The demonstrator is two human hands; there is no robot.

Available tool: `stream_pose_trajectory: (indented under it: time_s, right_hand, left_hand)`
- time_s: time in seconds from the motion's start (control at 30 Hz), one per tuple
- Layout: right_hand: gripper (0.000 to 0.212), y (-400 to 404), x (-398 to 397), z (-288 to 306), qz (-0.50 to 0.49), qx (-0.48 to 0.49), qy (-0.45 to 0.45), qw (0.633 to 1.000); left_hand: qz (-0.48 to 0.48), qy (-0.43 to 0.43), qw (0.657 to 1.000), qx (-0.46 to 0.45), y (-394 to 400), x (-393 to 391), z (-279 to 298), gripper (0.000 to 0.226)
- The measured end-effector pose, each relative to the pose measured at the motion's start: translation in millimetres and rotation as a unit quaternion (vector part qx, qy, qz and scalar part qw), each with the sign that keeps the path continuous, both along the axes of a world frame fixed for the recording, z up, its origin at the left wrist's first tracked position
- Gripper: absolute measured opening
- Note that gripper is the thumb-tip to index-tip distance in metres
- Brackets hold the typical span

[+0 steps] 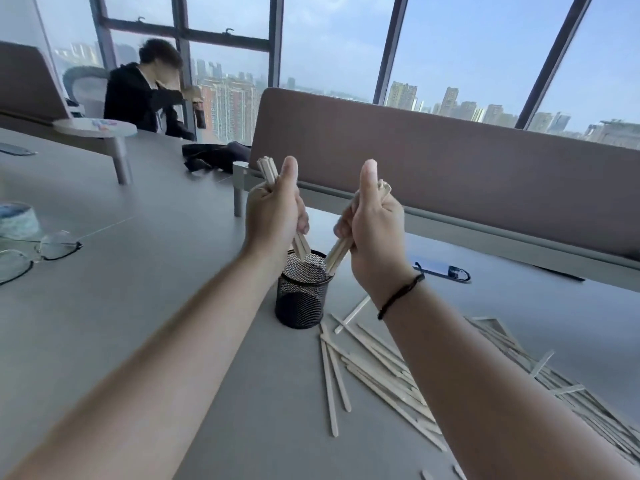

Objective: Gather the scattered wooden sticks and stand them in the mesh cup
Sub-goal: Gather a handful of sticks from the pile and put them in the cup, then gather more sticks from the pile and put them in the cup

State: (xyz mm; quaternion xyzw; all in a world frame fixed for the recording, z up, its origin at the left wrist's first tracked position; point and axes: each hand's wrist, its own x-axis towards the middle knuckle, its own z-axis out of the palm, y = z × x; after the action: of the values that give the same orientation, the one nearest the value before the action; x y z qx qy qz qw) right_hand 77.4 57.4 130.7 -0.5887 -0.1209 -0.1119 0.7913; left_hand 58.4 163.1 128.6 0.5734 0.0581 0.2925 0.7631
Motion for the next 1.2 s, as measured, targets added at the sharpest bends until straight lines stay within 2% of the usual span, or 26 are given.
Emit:
stream_pose_trajectory:
  time_s: [0.23,0.33,0.43,0.47,0.53,0.6,0.67,0.73,0.8,0.83,0.9,0.97,1.03,1.1,1.2]
  right_hand:
    - [0.043,36.7,43.9,-44.0,0.004,-0.098,0.057,0.994]
    - [0.030,36.6,46.8,-44.3,-0.011,-0.148,0.038,0.988]
    - [0.017,31.3,43.2,-36.9,-0.027,-0.217,0.006,0.976]
    - [0.016,27.9,41.2,-35.2,-0.030,-0.238,-0.005,0.971]
    - [0.019,18.7,36.7,-35.2,-0.022,-0.265,-0.018,0.964]
    - [0.025,4.7,31.2,-39.9,-0.018,-0.277,-0.032,0.960]
    - [0.025,-16.2,26.8,-51.4,-0.033,-0.289,-0.057,0.955]
    - [0.020,-44.7,17.9,-65.7,-0.035,-0.297,-0.061,0.952]
    - [0.019,-79.7,5.5,-82.8,-0.031,-0.328,-0.051,0.943]
    - [0.021,-98.6,-2.7,-90.3,-0.030,-0.359,-0.042,0.932]
    - [0.028,-137.6,-24.8,-101.4,-0.023,-0.442,-0.015,0.897]
    - [0.051,-172.7,-57.5,-104.2,-0.001,-0.536,0.003,0.844]
    - [0.076,-198.3,-96.0,-101.3,0.060,-0.619,0.010,0.783]
    - [0.095,-213.9,-130.6,-100.4,0.124,-0.676,0.022,0.726]
    - [0.115,-223.3,-168.5,-109.5,0.150,-0.725,0.006,0.672]
  left_hand:
    - [0.062,0.107,0.981,0.149,18.4,24.9,-47.8,0.051]
    - [0.056,0.135,0.972,0.183,19.8,29.3,-65.7,0.049]
    - [0.051,0.155,0.967,0.195,22.6,33.2,-74.0,0.034]
    - [0.049,0.160,0.966,0.198,22.0,32.8,-74.7,0.033]
    - [0.073,0.150,0.956,0.242,17.5,25.2,-75.3,0.051]
    - [0.157,0.067,0.923,0.344,9.4,9.5,-76.0,0.060]
    - [0.209,-0.057,0.861,0.461,-1.6,-13.3,-79.3,0.057]
    - [0.167,-0.146,0.812,0.540,-11.9,-39.2,-90.8,0.045]
    - [0.060,-0.175,0.771,0.610,-18.8,-61.0,-110.3,0.037]
    - [-0.004,-0.155,0.746,0.648,-22.1,-69.0,-120.1,0.040]
    - [-0.121,-0.053,0.681,0.720,-29.3,-78.0,-135.5,0.054]
    - [-0.190,0.045,0.630,0.752,-36.6,-78.2,-143.4,0.069]
    - [-0.216,0.099,0.621,0.747,-43.7,-75.7,-146.4,0.075]
    - [-0.224,0.125,0.629,0.733,-51.3,-72.2,-147.4,0.079]
    - [-0.227,0.139,0.633,0.727,-69.8,-68.5,-147.8,0.085]
